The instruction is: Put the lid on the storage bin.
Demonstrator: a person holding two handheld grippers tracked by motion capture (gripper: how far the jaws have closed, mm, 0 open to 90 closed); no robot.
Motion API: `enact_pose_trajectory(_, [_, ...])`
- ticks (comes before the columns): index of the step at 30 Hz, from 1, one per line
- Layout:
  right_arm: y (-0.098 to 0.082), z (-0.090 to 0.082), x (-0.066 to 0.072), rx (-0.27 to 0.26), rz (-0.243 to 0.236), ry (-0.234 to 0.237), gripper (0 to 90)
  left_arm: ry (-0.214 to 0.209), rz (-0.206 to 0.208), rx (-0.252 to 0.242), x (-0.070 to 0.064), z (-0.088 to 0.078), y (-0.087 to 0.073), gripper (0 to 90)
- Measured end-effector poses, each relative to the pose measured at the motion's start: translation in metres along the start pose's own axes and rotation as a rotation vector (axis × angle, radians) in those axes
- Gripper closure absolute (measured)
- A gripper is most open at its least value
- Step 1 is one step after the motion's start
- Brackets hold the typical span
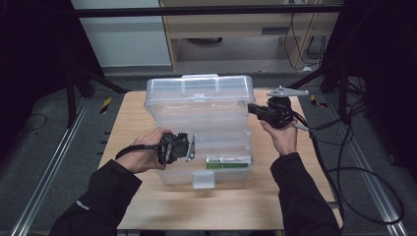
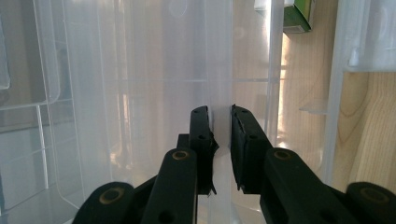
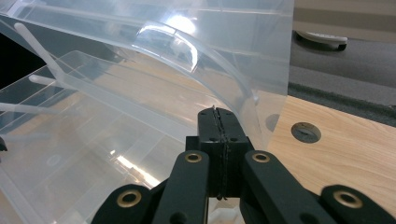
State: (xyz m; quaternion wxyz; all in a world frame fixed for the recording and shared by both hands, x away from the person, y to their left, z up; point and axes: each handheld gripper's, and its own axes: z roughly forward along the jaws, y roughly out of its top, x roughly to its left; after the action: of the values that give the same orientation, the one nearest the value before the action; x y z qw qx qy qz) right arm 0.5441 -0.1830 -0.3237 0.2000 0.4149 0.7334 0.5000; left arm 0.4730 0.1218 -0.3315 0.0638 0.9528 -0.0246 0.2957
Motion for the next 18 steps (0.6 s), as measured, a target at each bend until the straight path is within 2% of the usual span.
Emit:
enact_pose_trajectory(10, [-0.0022, -0.0035, -0.0006, 0.002, -0.004, 0.008, 90.0, 0.009, -0.008, -0.019, 0.0007, 0.0009, -0.0017, 76.6])
enact_pose_trajectory(14, [-0.0026, -0.0034, -0.0001, 0.005, -0.008, 0.008, 90.0, -0.004, -0.015, -0.022, -0.0007, -0.0012, -0.0013, 71.9])
enact_pose_trajectory(16, [-0.0027, -0.0034, 0.0002, 0.007, -0.006, 0.011, 90.0, -0.001, -0.01, -0.041, -0.0005, -0.0045, -0.0018, 69.8])
enact_pose_trajectory(18, [-0.0029, -0.0032, 0.0006, 0.008, -0.01, 0.011, 90.0, 0.004, -0.026, -0.064, -0.001, -0.0087, -0.0028, 68.5])
